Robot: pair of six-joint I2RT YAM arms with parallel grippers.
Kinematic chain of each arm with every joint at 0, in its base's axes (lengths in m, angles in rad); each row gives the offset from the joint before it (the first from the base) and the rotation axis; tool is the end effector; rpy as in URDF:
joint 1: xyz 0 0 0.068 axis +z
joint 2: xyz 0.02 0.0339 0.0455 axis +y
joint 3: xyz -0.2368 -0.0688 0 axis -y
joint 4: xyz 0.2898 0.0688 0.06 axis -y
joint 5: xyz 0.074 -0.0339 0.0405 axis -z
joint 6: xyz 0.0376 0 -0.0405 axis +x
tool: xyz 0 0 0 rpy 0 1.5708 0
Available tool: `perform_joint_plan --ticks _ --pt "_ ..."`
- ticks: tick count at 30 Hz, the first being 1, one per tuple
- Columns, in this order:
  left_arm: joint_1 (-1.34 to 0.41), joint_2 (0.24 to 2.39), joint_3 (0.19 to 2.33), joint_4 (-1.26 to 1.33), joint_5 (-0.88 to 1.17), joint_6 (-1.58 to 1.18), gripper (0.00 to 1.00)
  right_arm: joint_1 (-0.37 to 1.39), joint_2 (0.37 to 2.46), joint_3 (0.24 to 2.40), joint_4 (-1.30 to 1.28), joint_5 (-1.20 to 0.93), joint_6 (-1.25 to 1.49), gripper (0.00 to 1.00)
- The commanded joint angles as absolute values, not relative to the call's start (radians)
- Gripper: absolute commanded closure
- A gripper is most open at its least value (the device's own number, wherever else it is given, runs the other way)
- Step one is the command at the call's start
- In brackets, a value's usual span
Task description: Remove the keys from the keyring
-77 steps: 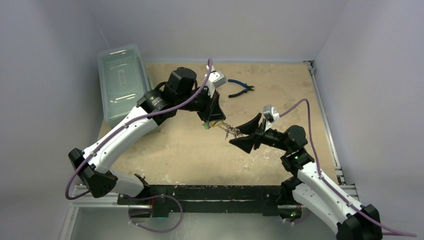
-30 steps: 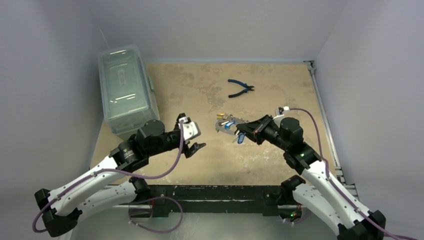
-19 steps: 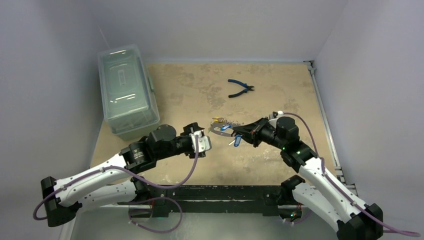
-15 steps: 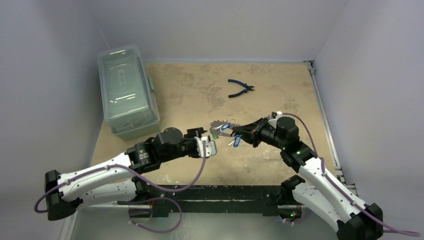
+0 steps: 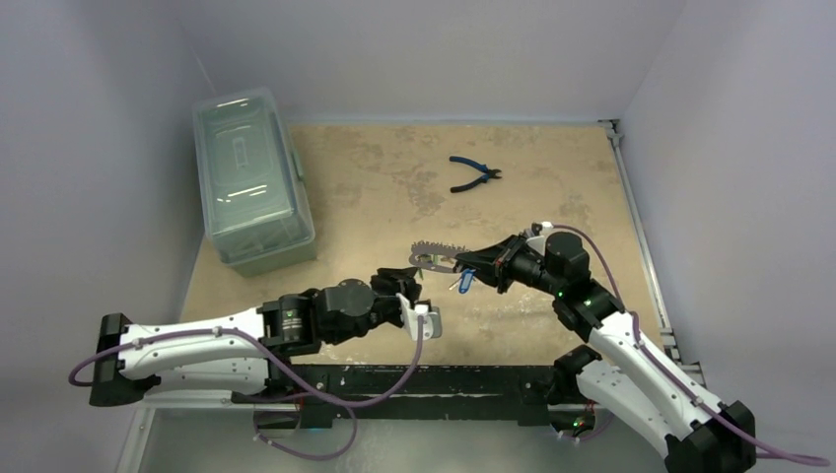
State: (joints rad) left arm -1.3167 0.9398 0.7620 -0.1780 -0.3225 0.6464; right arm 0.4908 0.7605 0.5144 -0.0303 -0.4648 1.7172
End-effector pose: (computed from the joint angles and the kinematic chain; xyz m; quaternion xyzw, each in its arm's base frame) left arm 0.0817 -0.2670 0.2743 0.6228 0.5266 -0.0608 0.5754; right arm 0.2105 0.1316 0.2349 0.3332 0.7148 0.6067 0.1000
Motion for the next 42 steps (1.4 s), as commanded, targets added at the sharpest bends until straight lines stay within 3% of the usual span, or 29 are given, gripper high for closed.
perform_joint_plan --ticks 1,17,22,24,25,26,30,32,35,39,42 --pt "-1.351 0.857 0.75 -0.125 -0.403 0.685 0.62 0.494 0.726 0.516 0.02 -0.483 1.744 1.0" --pt "-1.351 1.005 0.732 -0.019 -0.448 0.819 0.73 0.535 0.717 0.543 0.017 -0.506 1.732 1.0" --pt "-1.351 1.041 0.735 0.017 -0.443 0.824 0.96 0.568 0.727 0.539 0.035 -0.49 1.737 1.0" --pt "-1.351 1.024 0.73 0.022 -0.446 0.805 1.0 0.569 0.73 0.539 0.035 -0.482 1.724 1.0" --pt "-1.349 1.009 0.731 0.02 -0.446 0.786 1.0 0.568 0.728 0.54 0.035 -0.469 1.708 0.94" --pt "-1.343 0.992 0.736 0.016 -0.451 0.763 1.0 0.569 0.726 0.549 0.027 -0.442 1.677 0.82" --pt "-1.281 0.934 0.807 -0.108 -0.424 0.624 1.0 0.568 0.712 0.644 -0.055 -0.283 1.441 0.2" --pt "-1.219 0.908 0.845 -0.175 -0.35 0.562 1.0 0.569 0.703 0.71 -0.099 -0.175 1.295 0.03" --pt "-1.13 0.893 0.894 -0.254 -0.262 0.49 1.0 0.569 0.666 0.776 -0.102 -0.034 1.052 0.01" --pt "-1.078 0.947 0.958 -0.336 -0.227 0.428 1.0 0.569 0.578 0.704 0.107 -0.046 0.76 0.01" --pt "-1.048 1.04 1.063 -0.431 -0.18 0.359 1.0 0.569 0.537 0.677 0.112 -0.038 0.638 0.01"
